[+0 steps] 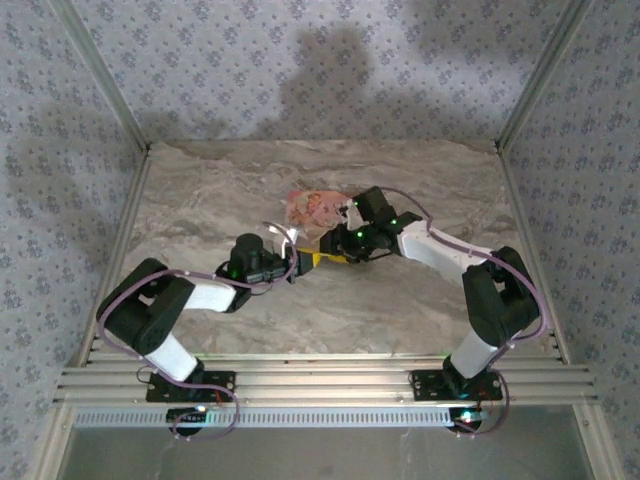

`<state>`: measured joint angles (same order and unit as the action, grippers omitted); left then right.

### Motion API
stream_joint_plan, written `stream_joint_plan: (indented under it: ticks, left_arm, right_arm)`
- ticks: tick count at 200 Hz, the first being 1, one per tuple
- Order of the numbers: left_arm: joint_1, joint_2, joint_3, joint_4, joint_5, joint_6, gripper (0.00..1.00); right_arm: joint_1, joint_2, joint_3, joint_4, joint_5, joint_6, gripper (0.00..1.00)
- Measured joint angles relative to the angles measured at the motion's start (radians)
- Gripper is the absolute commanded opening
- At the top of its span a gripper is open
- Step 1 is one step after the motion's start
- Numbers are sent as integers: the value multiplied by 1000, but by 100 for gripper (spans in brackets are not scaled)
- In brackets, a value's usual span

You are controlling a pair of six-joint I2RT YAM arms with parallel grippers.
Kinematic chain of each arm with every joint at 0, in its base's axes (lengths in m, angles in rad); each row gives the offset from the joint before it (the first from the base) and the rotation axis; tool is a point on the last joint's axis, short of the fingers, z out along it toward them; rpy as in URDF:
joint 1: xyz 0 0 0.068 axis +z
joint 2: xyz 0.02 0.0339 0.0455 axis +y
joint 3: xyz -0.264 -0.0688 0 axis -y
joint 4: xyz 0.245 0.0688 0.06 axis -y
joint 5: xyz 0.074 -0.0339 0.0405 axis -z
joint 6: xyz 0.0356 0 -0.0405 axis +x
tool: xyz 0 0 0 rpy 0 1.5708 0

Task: Unlock a padlock with a key

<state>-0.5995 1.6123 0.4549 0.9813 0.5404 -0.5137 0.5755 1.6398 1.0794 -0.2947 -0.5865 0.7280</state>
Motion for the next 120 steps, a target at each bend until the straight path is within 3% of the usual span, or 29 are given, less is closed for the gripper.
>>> stream_joint_plan:
  ticks: [62,120]
  left_arm:
    - [-32,193,-90,232,-78,2,0]
    - [-71,239,-90,280,-116,16,0]
  right_arm:
    - [14,-48,-119,36,90,77,53]
    - [56,-150,-219,131,265,180,53]
